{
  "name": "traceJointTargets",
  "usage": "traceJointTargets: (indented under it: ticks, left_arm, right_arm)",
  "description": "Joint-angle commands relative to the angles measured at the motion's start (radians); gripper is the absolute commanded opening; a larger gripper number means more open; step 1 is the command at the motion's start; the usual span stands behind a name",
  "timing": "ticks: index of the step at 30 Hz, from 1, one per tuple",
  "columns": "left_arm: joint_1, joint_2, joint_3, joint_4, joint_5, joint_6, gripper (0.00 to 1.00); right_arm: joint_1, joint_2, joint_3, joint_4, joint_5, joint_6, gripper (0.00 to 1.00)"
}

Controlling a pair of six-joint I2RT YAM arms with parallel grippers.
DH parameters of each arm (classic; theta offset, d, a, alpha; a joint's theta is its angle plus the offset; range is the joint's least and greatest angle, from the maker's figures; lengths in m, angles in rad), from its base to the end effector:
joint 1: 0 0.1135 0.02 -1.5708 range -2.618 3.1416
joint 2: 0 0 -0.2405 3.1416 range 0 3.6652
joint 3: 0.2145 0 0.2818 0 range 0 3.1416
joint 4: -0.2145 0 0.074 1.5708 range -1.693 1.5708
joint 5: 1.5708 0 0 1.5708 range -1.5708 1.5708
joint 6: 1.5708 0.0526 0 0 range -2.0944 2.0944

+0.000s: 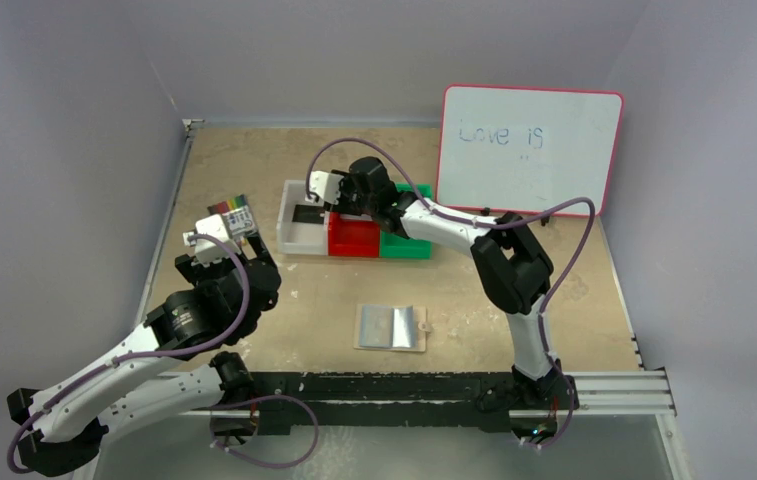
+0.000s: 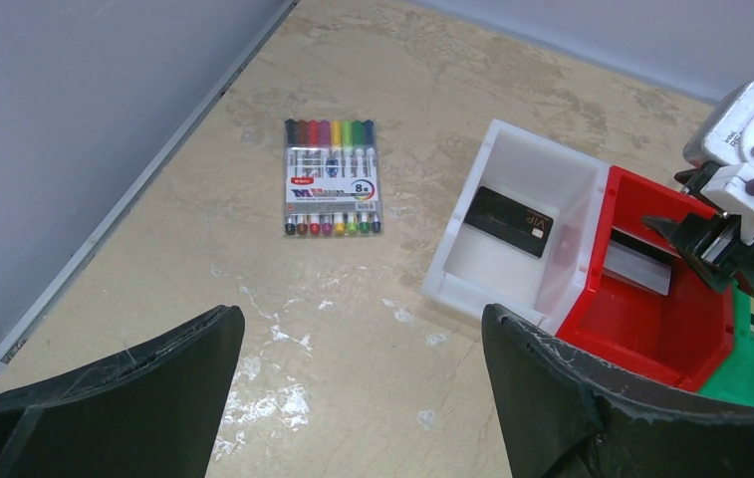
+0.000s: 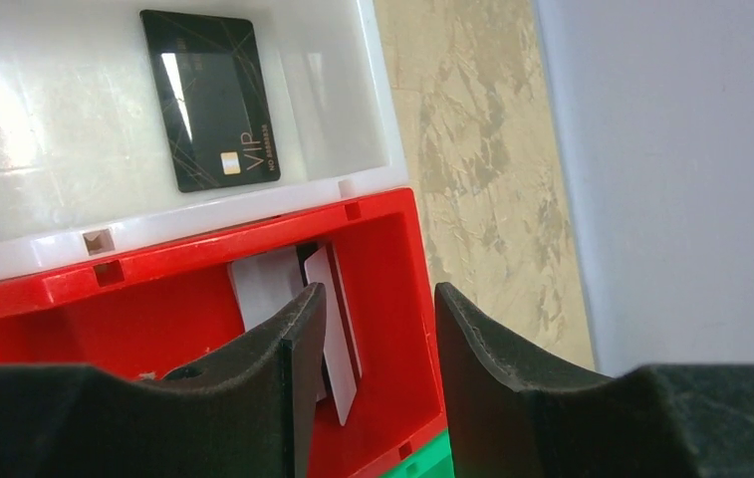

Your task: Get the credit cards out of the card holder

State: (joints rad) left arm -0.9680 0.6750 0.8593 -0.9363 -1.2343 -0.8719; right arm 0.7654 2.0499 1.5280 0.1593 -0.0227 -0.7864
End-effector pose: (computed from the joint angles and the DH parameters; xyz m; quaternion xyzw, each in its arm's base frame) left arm 0.1308 -0.1025 0.3108 -0.1942 0.7583 0.0634 0.6190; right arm 0.3726 0.3596 0.1968 -0.5810 0.5829 0.0034 0.5681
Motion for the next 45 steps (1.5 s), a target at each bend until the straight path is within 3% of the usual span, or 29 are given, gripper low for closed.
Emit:
traceJointTargets:
  ticks: [1,21,27,40,45]
  left_arm:
    - [0.002,-0.002,0.02,0.022,-0.014,0.008,0.89]
    - [0.002,-0.008,0.02,0.025,-0.011,0.012,0.89]
    - [0.002,-0.01,0.019,0.027,-0.008,0.013,0.88]
    - [0.002,-0.014,0.018,0.027,-0.008,0.013,0.88]
    - [0.002,-0.015,0.019,0.028,-0.007,0.016,0.88]
  right_arm:
    - [-0.009,0.025,0.036,0.01,0.024,0.034,0.46]
    - [-0.022,0.086,0.074,-0.067,0.006,0.01,0.46]
    - [-0.023,0.087,0.033,-0.018,0.051,-0.022,0.46]
    - [-0.023,0.11,0.04,0.047,0.125,-0.035,0.25]
    - [-0.021,0.118,0.032,0.04,0.124,-0.039,0.24]
